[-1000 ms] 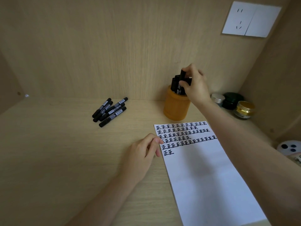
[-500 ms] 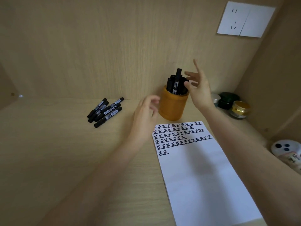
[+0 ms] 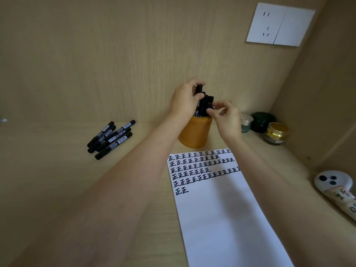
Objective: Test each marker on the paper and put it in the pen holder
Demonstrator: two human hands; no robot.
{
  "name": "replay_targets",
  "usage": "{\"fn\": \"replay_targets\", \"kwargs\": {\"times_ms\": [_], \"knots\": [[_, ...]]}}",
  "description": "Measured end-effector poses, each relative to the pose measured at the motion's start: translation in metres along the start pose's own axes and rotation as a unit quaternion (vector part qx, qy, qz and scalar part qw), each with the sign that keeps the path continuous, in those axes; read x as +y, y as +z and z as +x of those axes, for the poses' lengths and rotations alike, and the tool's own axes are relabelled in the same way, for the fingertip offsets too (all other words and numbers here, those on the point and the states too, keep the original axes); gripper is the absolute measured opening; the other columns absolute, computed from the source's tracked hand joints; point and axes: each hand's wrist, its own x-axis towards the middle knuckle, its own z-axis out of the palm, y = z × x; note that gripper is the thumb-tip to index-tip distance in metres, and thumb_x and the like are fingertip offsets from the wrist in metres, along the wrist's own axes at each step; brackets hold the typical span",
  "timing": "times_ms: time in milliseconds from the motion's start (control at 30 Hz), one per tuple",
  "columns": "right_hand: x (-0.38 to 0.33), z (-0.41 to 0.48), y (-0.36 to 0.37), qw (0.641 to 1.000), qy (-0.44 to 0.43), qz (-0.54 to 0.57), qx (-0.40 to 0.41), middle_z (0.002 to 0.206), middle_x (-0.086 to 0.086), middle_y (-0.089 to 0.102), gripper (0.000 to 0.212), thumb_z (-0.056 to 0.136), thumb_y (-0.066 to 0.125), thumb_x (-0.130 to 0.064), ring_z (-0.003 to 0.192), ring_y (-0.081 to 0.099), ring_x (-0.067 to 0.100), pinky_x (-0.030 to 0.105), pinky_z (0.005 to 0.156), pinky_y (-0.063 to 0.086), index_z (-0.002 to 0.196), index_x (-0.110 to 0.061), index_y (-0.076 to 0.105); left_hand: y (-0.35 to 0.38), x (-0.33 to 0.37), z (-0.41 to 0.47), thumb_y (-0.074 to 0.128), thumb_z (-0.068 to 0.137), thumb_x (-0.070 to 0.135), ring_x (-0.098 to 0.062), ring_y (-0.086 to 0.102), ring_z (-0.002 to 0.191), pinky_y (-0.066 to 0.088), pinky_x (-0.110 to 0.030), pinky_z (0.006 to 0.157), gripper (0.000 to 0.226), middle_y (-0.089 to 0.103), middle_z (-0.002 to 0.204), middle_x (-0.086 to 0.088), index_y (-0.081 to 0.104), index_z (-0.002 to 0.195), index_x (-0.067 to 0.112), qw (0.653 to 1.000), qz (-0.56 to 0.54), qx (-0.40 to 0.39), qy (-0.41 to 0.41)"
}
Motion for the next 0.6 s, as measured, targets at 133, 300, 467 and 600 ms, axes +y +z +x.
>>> {"fn": "replay_targets", "kwargs": {"times_ms": [133, 300, 467, 600], "knots": [[0.005, 0.006, -0.003, 0.998, 0.022, 0.03, -0.047, 0.108, -0.001, 0.062, 0.026, 0.094, 0.058, -0.008, 0.096, 0.057, 0.009, 0.008, 0.075, 0.044, 0.119, -0.008, 0.064, 0.003, -0.006, -0.002, 0.061, 0.087, 0.006, -0.014, 0.063, 0.096, 0.052, -0.034, 0.088, 0.034, 0.067, 0.111, -0.001, 0.063, 0.116, 0.024, 0.999, -0.01, 0.033, -0.001], [0.006, 0.012, 0.0, 0.999, 0.01, -0.006, -0.048, 0.095, 0.0, 0.062, 0.021, 0.09, 0.061, -0.003, 0.088, 0.056, 0.011, 0.011, 0.071, 0.043, 0.11, -0.005, 0.066, 0.006, -0.006, -0.005, 0.06, 0.088, 0.008, -0.012, 0.062, 0.097, 0.053, -0.032, 0.084, 0.034, 0.067, 0.11, 0.002, 0.063, 0.117, 0.027, 0.999, -0.015, 0.041, 0.007], [-0.003, 0.018, 0.004, 0.999, -0.038, 0.017, 0.011, 0.1, 0.0, 0.064, 0.018, 0.092, 0.057, -0.006, 0.089, 0.058, 0.01, 0.015, 0.076, 0.048, 0.108, -0.007, 0.065, 0.006, -0.007, -0.008, 0.057, 0.09, 0.007, -0.012, 0.061, 0.102, 0.05, -0.027, 0.088, 0.035, 0.066, 0.115, 0.003, 0.062, 0.119, 0.025, 0.999, -0.015, 0.037, 0.029], [-0.013, 0.019, 0.003, 0.995, -0.057, 0.058, 0.059, 0.093, -0.001, 0.062, 0.02, 0.092, 0.057, -0.007, 0.085, 0.06, 0.01, 0.021, 0.075, 0.051, 0.111, -0.015, 0.059, 0.01, -0.016, -0.012, 0.06, 0.088, 0.008, -0.012, 0.061, 0.106, 0.049, -0.028, 0.091, 0.034, 0.067, 0.114, 0.003, 0.063, 0.117, 0.025, 0.999, 0.006, 0.029, 0.045]]}}
